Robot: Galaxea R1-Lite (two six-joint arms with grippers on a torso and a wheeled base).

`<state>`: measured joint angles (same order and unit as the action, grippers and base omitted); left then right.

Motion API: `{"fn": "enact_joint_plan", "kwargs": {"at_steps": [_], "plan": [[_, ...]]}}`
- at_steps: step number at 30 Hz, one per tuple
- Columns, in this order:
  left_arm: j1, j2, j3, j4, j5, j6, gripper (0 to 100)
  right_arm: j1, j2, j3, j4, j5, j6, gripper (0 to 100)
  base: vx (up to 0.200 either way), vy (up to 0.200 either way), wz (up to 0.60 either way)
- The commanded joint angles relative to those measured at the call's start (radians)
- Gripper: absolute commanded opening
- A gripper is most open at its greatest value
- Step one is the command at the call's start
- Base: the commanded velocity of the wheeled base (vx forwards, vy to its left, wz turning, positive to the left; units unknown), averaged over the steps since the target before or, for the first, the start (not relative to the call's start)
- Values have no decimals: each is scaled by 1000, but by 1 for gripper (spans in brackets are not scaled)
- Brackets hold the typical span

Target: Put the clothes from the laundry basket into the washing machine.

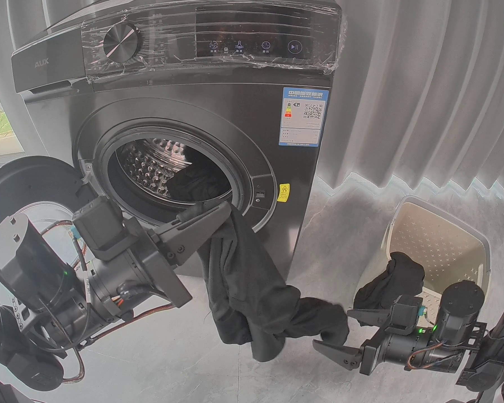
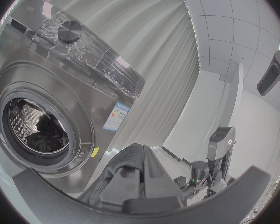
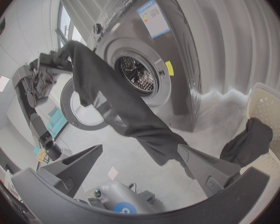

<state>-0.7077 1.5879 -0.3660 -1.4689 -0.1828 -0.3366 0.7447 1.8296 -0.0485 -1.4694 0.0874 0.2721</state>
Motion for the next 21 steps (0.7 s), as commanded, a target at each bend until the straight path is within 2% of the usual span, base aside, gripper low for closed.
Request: {"fn": "enact_joint_plan", "kwargs": {"at_steps": [1, 7, 13, 21], "plan": [[4, -5, -13, -22, 0, 1, 0, -7, 93, 49, -5, -3, -2, 100, 0, 0, 0], [5, -5, -14, -53, 0, 1, 0, -27, 114, 49, -14, 0, -2, 100, 0, 0, 0], [5, -5, -14, -56, 0, 1, 0, -25, 117, 47, -77, 2, -24, 100, 0, 0, 0], [5, -5, -28, -60, 3, 1, 0, -24, 114, -5, -78, 3, -22, 100, 0, 0, 0]]}}
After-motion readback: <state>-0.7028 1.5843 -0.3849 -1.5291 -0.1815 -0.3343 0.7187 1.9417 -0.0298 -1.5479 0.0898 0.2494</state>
